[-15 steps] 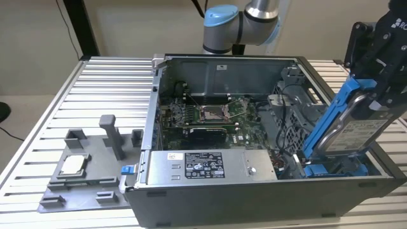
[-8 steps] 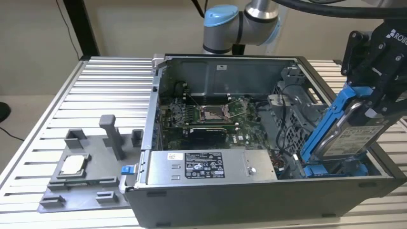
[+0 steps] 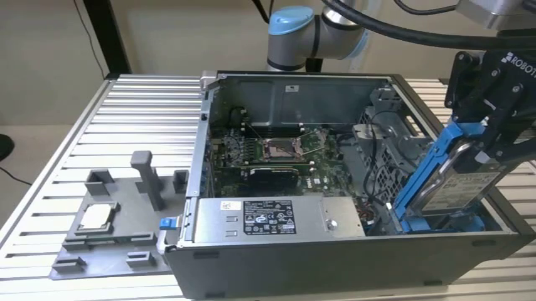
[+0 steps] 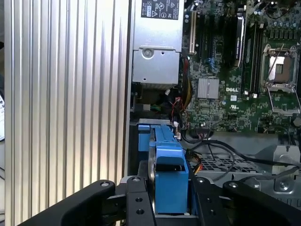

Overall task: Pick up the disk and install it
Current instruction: 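Insert the disk into the insertion slot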

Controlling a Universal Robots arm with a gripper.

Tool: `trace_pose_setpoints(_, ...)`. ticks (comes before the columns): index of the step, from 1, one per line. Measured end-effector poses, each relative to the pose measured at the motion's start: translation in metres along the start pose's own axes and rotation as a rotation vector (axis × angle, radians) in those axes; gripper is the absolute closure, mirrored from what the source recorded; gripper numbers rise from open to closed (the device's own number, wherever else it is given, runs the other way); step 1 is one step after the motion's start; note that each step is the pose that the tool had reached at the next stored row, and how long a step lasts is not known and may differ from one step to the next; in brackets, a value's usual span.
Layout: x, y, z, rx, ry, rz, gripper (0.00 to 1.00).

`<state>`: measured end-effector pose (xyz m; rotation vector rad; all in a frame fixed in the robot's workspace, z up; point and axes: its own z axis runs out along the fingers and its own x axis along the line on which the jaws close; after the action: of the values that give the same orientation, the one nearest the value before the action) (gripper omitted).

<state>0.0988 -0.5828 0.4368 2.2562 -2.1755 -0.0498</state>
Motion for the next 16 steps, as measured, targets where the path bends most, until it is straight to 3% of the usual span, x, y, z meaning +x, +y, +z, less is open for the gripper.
trace_pose_setpoints(7,0.0016,-0.0005,0.0102,0.0002,-0.0030,0.000,1.00)
trace_pose_setpoints(16,0.0017,-0.0012,0.0109,0.0005,-0.0042,0.000,1.00)
